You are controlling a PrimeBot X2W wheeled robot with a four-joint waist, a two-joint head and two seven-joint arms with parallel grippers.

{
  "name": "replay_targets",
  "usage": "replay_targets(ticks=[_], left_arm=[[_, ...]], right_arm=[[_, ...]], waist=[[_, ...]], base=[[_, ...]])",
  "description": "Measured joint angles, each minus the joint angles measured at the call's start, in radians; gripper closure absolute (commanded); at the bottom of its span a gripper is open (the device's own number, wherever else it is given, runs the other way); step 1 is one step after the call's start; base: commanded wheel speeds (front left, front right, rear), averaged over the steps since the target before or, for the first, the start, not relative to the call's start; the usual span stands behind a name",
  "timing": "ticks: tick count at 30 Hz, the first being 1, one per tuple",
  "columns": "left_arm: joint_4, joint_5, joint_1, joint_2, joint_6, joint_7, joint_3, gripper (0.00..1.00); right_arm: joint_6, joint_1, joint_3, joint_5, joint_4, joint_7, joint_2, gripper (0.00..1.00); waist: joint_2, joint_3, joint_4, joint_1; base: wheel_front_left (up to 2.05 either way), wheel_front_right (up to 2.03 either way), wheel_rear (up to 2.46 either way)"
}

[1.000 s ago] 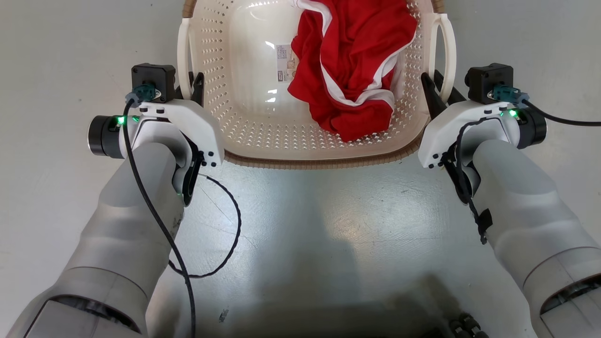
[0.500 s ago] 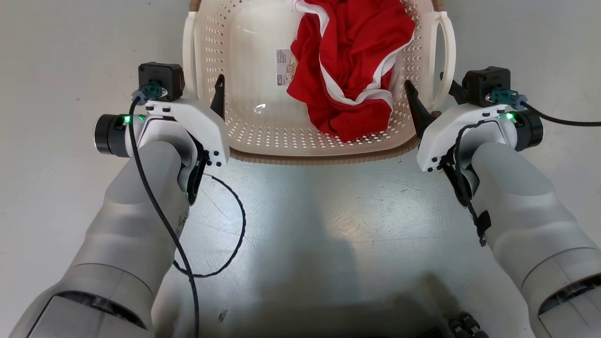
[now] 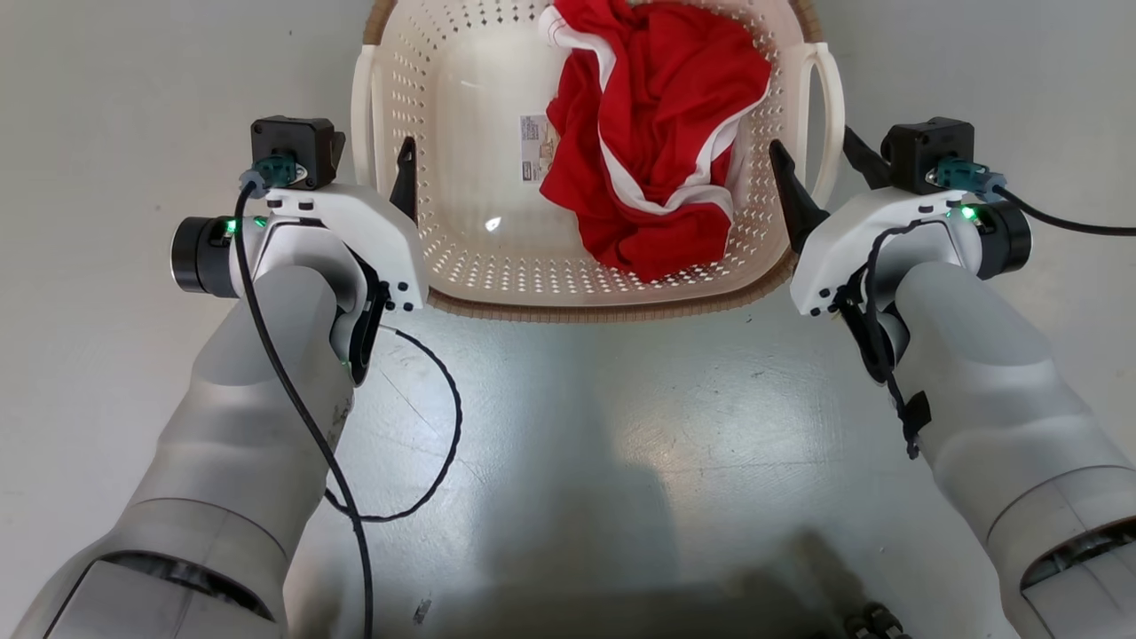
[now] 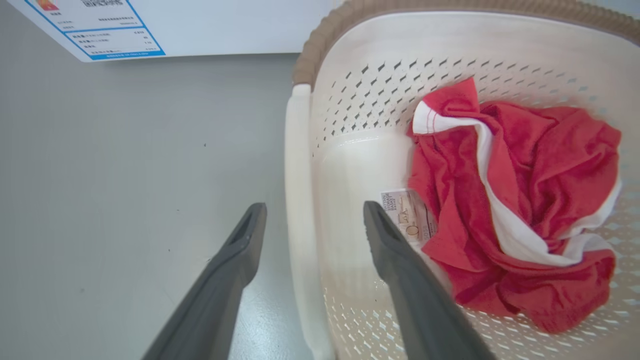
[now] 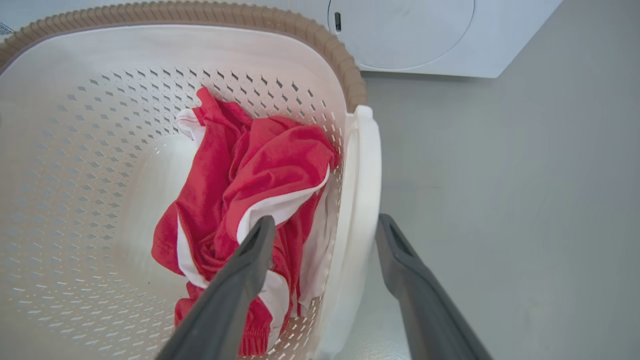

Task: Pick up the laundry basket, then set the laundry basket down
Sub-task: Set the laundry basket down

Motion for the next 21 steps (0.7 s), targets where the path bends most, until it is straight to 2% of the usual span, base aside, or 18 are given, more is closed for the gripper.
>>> replay_targets(ticks=[21], left_arm=[[-0.057, 0.0, 0.102, 0.001, 0.001, 0.0, 0.061, 0.0]], right_arm=[[0.0, 0.066, -0.091, -0.084, -0.08, 0.0, 0.001, 0.0]], waist=[[0.0, -0.15, -0.007, 0.0]], base=[[0.0, 0.0, 0.0]])
